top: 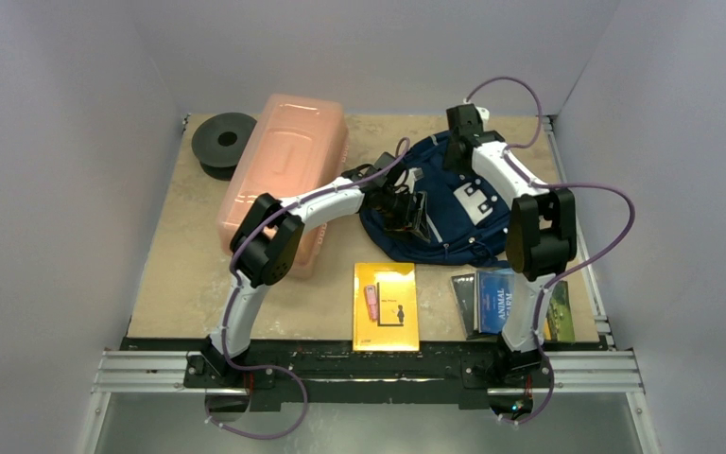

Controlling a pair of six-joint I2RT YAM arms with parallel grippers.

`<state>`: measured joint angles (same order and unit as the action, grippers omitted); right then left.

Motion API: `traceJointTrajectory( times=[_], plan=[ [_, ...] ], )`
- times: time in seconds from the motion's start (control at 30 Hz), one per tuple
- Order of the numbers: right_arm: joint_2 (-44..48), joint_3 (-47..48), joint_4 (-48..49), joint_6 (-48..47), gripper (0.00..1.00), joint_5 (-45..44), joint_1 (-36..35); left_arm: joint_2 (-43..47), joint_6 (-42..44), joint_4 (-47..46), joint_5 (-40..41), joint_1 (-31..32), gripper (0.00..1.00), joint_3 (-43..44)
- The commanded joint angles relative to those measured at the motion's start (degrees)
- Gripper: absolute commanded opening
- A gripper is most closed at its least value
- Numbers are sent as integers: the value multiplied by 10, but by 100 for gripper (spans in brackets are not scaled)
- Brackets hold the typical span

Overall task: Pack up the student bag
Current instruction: Unzip the student bag at the center of the board.

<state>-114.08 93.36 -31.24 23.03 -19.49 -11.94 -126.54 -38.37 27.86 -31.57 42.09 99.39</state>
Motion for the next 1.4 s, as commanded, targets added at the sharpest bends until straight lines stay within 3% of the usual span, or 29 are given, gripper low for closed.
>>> traceJointTrajectory(
  times=[0.0, 0.2, 0.3, 0.43, 0.73, 0.93, 1.03, 1.1, 1.37],
  plan=[
    [9, 81, -58, -8, 48, -93, -53, -12, -2, 17, -13, 9, 60, 7],
    [39, 15, 12, 88, 54, 9, -45, -13, 1, 18, -11, 8, 60, 8],
    [25, -1, 14, 135, 44, 44, -28, -13, 0, 18, -12, 8, 60, 8],
    [9, -36, 36, 163, 40, 77, 5, -11, 1, 18, -12, 8, 60, 9],
    [-8, -62, 52, 169, 36, 70, 40, -10, 0, 19, -13, 9, 61, 9],
    [-16, -60, 61, 166, 40, 65, 40, -10, -1, 19, -13, 9, 61, 9],
    [-21, -47, 60, 161, 32, 61, 40, -10, 0, 19, -13, 9, 61, 9],
    [-23, -37, 49, 156, 22, 54, 40, -10, 2, 20, -12, 9, 61, 10],
    [-6, -59, 58, 128, 3, 53, 40, -6, 13, 22, -11, 9, 61, 15]
  ],
)
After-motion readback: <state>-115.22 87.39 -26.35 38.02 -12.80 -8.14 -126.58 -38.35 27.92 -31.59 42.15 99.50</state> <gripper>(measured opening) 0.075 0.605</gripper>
